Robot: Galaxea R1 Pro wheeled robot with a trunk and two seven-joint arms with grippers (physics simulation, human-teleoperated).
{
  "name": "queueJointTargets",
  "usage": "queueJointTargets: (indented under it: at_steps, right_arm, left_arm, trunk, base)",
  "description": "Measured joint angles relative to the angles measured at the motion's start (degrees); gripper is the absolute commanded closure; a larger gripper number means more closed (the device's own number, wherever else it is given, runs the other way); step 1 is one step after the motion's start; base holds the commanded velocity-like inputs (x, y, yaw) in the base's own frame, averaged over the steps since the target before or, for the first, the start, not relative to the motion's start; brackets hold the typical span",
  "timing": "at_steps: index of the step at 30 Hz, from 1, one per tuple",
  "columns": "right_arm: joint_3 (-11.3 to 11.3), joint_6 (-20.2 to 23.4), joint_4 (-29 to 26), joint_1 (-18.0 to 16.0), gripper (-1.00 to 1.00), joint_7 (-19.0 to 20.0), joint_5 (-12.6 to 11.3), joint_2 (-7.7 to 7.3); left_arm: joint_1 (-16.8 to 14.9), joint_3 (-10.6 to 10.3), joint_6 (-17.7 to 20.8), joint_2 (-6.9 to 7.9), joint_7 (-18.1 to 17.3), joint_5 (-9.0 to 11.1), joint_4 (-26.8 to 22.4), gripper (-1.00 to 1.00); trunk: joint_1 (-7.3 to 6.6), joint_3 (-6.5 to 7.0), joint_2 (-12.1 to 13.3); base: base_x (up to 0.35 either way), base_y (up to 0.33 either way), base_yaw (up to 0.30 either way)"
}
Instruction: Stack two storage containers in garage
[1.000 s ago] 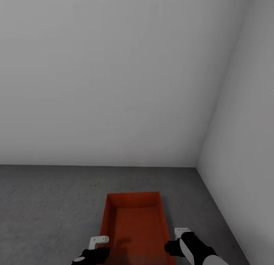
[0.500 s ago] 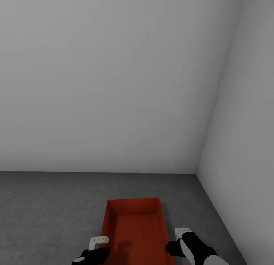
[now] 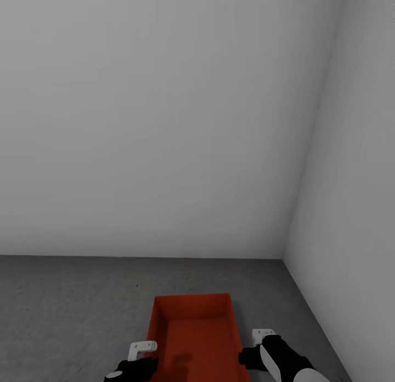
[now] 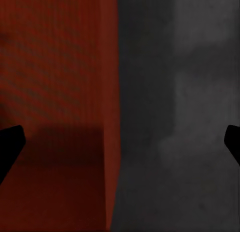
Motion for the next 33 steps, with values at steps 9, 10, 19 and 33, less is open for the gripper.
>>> queueJointTargets:
  at_steps: [9,10,19,33]
  right_arm:
    - [-0.05,-0.08,-0.01,0.23,-1.0,-0.05,-0.07,0.0]
    - [-0.05,-0.08,-0.01,0.24,-1.0,-0.05,-0.07,0.0]
    - [-0.02,-0.09,-0.01,0.27,-1.0,-0.01,-0.15,0.0]
    - [0.0,-0.22,-0.01,0.35,-1.0,-0.03,-0.16,0.0]
  left_arm:
    - [0.0,-0.01,0.0,-0.02,-0.08,0.0,0.0,-1.0]
    - [0.0,-0.01,0.0,-0.02,-0.1,0.0,0.02,-1.0]
    - [0.0,0.0,0.0,-0.02,-0.21,0.05,0.09,-1.0]
    - [0.0,0.07,0.0,-0.1,-0.22,0.09,0.12,-1.0]
  trunk:
    - [-1.98,1.62,3.61]
    - [-2.2,1.8,4.01]
    - [-4.17,3.41,7.62]
    - [-7.25,5.93,13.24]
  base:
    - [0.0,0.0,0.0]
    - [0.0,0.0,0.0]
    - [0.0,0.0,0.0]
    - [0.0,0.0,0.0]
